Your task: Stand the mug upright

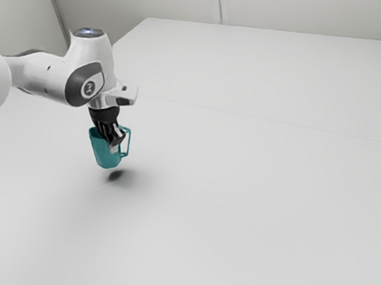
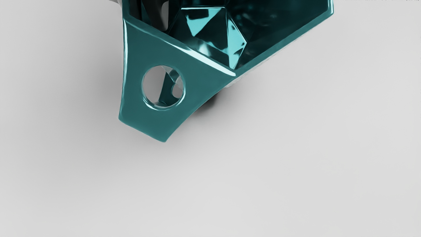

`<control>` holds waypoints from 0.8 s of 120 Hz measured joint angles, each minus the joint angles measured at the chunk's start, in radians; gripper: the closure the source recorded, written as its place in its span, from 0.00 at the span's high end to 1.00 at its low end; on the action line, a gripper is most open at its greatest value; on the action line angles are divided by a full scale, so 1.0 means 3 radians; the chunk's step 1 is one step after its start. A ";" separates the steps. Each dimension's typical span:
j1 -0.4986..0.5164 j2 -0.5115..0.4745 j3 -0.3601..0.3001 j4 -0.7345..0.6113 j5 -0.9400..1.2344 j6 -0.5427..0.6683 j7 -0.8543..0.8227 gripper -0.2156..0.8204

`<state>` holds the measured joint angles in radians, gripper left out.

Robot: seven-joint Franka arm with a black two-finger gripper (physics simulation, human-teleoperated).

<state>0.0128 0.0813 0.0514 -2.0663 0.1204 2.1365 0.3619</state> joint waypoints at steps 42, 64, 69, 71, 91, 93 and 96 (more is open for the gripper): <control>0.0029 0.0052 -0.0022 -0.0188 0.0089 0.0358 -0.0410 0.03; 0.0034 0.0149 -0.0022 -0.0195 0.0085 0.0470 -0.0551 0.03; 0.0033 0.0165 -0.0022 -0.0194 0.0083 0.0489 -0.0577 0.03; 0.0033 0.0171 -0.0022 -0.0194 0.0083 0.0495 -0.0588 0.03; 0.0034 0.0214 -0.0022 -0.0191 0.0080 0.0540 -0.0676 0.03; 0.0034 0.0218 -0.0022 -0.0191 0.0078 0.0543 -0.0683 0.03; 0.0036 0.0227 -0.0022 -0.0191 0.0076 0.0549 -0.0694 0.03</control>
<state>0.0235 0.1494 0.0447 -2.1237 0.1432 2.3012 0.1537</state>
